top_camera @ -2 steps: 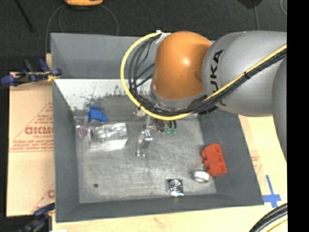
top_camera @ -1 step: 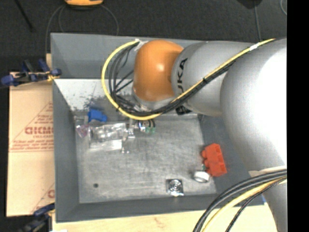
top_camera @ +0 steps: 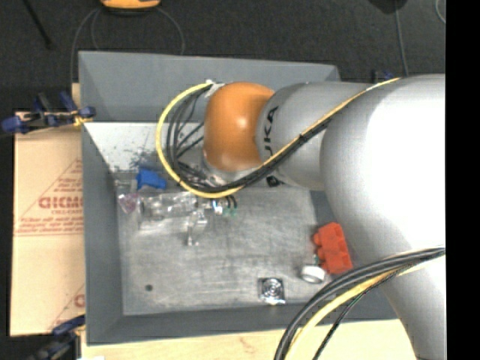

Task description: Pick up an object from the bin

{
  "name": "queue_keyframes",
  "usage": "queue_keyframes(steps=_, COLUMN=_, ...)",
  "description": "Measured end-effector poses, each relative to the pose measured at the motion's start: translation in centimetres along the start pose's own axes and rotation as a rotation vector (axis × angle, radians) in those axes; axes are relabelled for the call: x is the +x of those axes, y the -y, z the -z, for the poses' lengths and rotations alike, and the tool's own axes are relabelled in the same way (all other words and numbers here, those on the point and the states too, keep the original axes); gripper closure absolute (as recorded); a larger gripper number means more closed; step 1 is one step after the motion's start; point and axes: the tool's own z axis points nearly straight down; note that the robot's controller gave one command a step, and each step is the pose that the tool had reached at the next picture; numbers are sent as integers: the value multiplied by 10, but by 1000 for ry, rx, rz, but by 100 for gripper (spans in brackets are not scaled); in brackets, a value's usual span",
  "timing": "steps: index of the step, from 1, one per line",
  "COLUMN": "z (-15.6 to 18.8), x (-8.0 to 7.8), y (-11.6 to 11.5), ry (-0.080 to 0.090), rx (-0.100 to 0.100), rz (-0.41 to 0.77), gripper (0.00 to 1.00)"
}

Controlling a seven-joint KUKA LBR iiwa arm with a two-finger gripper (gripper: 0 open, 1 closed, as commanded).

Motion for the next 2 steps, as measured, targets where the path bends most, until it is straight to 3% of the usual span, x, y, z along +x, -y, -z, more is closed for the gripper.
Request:
queue_keyframes(steps=1, z=6, x=-4, y=-1, ry=12, rx=-3, rz=-1, gripper=100)
queue_keyframes(steps=2, z=160, x=19, y=14, ry=-4, rx=2, rz=137, gripper=100)
